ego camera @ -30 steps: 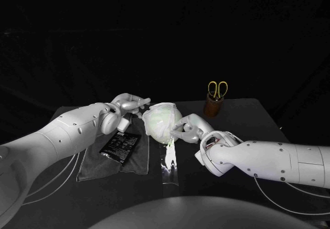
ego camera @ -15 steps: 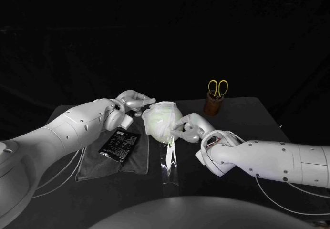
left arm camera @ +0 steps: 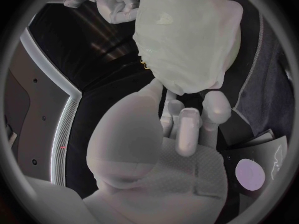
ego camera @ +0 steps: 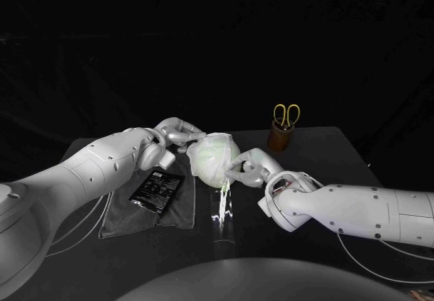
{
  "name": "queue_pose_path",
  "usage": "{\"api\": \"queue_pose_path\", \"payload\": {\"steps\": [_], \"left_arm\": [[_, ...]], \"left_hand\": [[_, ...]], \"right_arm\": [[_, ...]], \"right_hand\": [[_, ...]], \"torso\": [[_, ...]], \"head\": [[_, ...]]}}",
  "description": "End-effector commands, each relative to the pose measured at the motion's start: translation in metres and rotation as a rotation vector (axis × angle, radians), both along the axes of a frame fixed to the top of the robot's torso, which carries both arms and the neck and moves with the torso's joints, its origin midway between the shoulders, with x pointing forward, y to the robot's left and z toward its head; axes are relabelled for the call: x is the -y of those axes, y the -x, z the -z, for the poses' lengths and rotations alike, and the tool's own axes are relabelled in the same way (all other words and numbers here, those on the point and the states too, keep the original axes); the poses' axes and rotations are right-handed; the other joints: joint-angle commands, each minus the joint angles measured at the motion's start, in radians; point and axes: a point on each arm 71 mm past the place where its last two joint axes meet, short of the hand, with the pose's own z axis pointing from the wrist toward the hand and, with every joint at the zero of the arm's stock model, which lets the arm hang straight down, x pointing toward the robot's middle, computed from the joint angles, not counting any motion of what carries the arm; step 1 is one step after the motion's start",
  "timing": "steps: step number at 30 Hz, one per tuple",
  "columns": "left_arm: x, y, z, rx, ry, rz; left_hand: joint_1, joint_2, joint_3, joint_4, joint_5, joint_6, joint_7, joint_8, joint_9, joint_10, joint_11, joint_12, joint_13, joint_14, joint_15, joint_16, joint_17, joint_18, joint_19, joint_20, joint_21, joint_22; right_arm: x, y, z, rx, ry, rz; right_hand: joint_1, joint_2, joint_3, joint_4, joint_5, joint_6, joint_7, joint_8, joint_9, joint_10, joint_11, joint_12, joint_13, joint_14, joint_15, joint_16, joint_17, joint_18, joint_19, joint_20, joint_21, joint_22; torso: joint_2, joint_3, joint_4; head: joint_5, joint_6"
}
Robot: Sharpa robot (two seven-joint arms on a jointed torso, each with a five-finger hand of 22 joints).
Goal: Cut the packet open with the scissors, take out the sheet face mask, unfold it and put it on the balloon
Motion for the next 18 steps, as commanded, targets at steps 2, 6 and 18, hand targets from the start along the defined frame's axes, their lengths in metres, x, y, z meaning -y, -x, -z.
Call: {"api": "queue_pose_path", "payload": {"steps": [2, 6, 18], "left_arm": [[0.0054, 0.0002, -0.0024, 0.005, -0.007, 0.040], [0.0070, -0.0002, -0.0034, 0.010, -0.010, 0.042], [0.0082, -0.0017, -0.0062, 0.048, -0.036, 0.042]], "left_hand": [[0.024, 0.002, 0.008, -0.016, 0.002, 0.011, -0.001, -0.006, -0.002, 0.006, -0.005, 0.002, 0.004, 0.003, -0.010, -0.002, 0.043, -0.012, -0.001, -0.009, 0.007, 0.003], [0.042, 0.007, 0.021, -0.027, 0.002, 0.016, -0.002, -0.007, -0.003, 0.005, -0.006, -0.001, 0.002, 0.004, -0.012, -0.002, 0.044, -0.013, 0.000, -0.010, 0.009, 0.006], [0.121, 0.029, 0.114, -0.094, 0.003, 0.087, -0.005, 0.017, 0.004, 0.056, -0.015, -0.013, 0.035, 0.035, -0.021, -0.007, 0.082, -0.022, 0.034, -0.020, 0.042, 0.040]], "right_arm": [[0.0004, -0.0002, 0.0001, -0.004, 0.009, -0.005], [0.0004, -0.0002, -0.0003, -0.004, 0.009, -0.006], [0.0009, -0.0006, -0.0007, -0.004, 0.010, -0.006]], "right_hand": [[-0.006, 0.005, 0.005, 0.000, -0.006, 0.000, 0.010, -0.004, -0.002, 0.110, 0.005, 0.003, 0.263, 0.104, -0.004, 0.003, 0.263, 0.003, 0.006, 0.000, 0.007, 0.001], [-0.006, 0.005, 0.005, 0.000, -0.006, 0.000, 0.010, -0.004, -0.002, 0.110, 0.005, 0.003, 0.263, 0.104, -0.004, 0.003, 0.263, 0.003, 0.006, 0.000, 0.007, 0.001], [-0.007, 0.005, 0.005, 0.001, -0.006, 0.000, 0.010, -0.004, -0.002, 0.110, 0.006, 0.003, 0.263, 0.104, -0.004, 0.003, 0.263, 0.004, 0.005, 0.000, 0.006, 0.000]], "torso": [[0.001, -0.0001, 0.0005], [0.001, 0.0002, 0.0005], [0.000, 0.0002, 0.0007]], "head": [[-0.001, 0.000], [-0.001, 0.000], [-0.003, 0.000]]}}
